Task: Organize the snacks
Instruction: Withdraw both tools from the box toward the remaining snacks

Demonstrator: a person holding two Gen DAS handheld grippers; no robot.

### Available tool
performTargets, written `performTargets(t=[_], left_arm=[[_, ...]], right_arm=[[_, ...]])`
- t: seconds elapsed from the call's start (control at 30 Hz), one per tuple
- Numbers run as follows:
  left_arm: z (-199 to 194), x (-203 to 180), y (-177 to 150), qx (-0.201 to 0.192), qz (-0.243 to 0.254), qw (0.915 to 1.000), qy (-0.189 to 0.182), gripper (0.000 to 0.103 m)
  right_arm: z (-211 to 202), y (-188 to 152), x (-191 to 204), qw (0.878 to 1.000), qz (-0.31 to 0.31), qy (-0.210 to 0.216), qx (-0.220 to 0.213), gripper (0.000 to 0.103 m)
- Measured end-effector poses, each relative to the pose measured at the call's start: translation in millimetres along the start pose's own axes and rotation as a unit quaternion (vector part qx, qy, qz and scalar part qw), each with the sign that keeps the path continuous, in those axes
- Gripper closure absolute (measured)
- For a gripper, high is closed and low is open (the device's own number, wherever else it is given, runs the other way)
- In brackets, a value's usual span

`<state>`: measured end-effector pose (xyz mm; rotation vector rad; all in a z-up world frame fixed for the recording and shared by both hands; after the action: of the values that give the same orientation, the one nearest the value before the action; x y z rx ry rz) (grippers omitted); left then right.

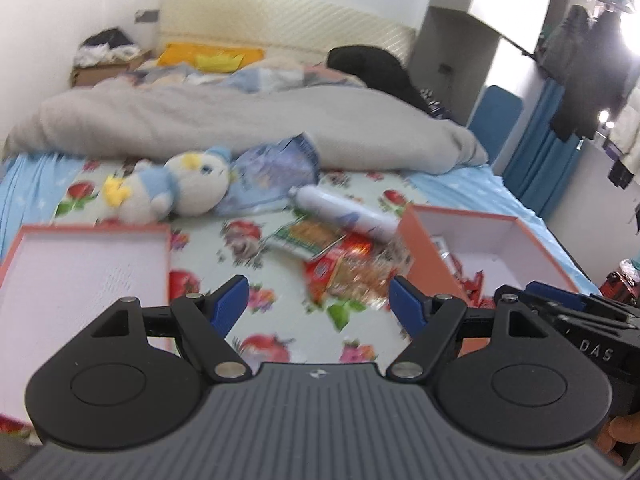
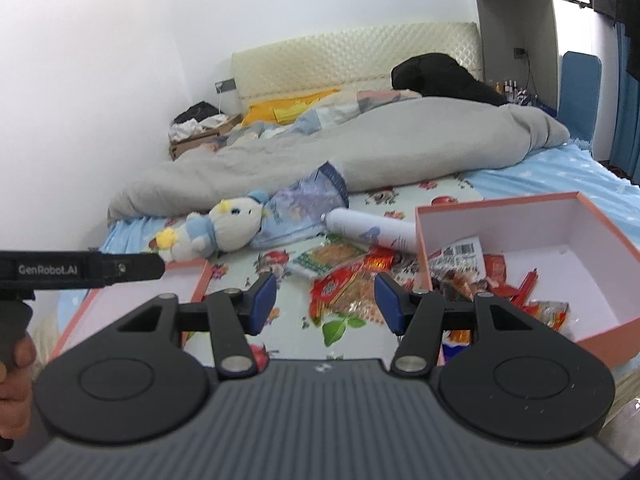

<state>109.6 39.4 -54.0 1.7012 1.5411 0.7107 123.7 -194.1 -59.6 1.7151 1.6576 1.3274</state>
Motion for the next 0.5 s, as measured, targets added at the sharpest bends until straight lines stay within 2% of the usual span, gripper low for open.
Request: performTargets(t=[0.17, 0.3, 0.5], left_arm=[[8.5, 16.0, -15.2, 0.016, -0.013, 0.9998, 0.006, 0.022], [22.0, 20.9, -16.2, 0.022, -0.015, 0.9997, 0.0, 0.022], [45.0, 26.5, -16.2, 0.031, -0.013, 0.9994, -0.007, 0.022]], right_arm=[[8.8, -13.9, 3.1, 1.0, 0.0, -0.002, 0.011, 0.046], [17.3, -23.4, 8.3, 1.0, -0.015, -0.003, 0.023, 0.046], [31.0, -30.5, 4.5, 0.999, 0.001, -0.016, 0.028, 0.046]])
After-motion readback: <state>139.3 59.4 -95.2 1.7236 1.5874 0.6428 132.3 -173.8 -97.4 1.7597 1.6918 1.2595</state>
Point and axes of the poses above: each gripper's, at about its wrist camera, not at the fingertips, and z roughly the way its jaws point, x to its left, y to its top, the point moved 4 cm from there along z, roughly the way its jaws point, and after that the axes turned 11 degrees about z, right-handed, at the moved point
